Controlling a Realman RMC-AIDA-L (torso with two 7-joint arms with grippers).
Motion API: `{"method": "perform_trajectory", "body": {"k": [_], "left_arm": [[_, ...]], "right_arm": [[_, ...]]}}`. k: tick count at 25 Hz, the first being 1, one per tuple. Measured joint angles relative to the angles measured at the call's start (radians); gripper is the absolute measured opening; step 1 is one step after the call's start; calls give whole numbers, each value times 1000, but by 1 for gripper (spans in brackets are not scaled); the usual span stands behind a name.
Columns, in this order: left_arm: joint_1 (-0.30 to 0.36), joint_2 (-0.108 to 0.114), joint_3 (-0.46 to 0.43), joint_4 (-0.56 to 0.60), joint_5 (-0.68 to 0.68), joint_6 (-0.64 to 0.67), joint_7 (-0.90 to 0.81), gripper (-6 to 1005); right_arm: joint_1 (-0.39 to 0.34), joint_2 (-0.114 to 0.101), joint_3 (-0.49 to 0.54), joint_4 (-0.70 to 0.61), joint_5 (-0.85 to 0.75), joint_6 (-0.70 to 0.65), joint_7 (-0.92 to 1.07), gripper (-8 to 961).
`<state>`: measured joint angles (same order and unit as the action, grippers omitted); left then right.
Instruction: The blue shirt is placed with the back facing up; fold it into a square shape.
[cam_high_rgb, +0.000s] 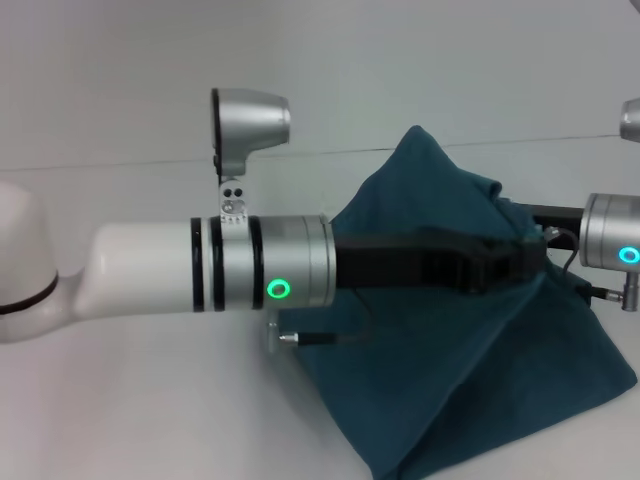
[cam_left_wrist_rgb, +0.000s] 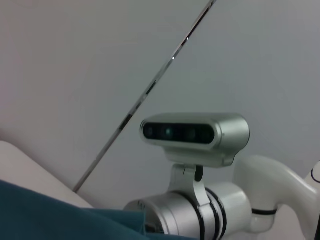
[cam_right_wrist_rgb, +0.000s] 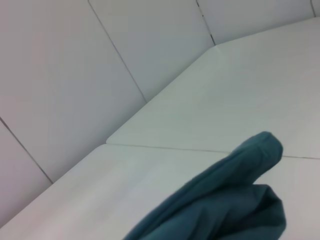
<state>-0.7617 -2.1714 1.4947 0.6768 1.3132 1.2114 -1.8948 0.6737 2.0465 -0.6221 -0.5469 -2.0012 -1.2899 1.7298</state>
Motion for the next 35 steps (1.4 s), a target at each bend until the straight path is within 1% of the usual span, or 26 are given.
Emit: {"method": "perform_trajectory", "body": {"k": [7,10,12,16,18,19,20,22,24,29,30,35], "left_arm": [[-20,-4,71,-29,-24,-50,0,14],[-38,-4,128,-54,-56,-83,1,14],[-51,-4,180,-68,-83,-119,2,31],[-62,-4,263,-83,-136,-186,2,66],[-61,-4,293,-87,-155,-204,2,83],[-58,-4,303,-88,-162,-210,2,92],[-55,-4,306,-88,-163,-211,2,101],[-50,-4,312,-88,-167,-213,2,118],[-46,-4,314,-91,-176,-213,2,136],[-22,-4,299,-98,-189,-202,2,179],[-19,-5,296,-98,-190,-199,3,211],[-3,-2,263,-96,-184,-171,17,369]], "right_arm": [[-23,-3,1,-26,15,-13,0,276],[-31,-7,1,-33,18,-13,1,276],[-38,-10,1,-34,19,-2,2,276],[-59,-15,12,-46,21,56,2,276],[-74,-22,23,-54,21,90,2,284],[-89,-32,46,-65,22,115,2,289],[-89,-32,46,-65,22,115,2,293],[-104,-41,80,-77,23,134,2,301],[-117,-59,116,-85,25,139,2,527],[-140,-96,132,-85,20,87,48,622],[-142,-103,126,-84,13,68,67,641],[-147,-137,117,-90,-58,-39,168,631]]}}
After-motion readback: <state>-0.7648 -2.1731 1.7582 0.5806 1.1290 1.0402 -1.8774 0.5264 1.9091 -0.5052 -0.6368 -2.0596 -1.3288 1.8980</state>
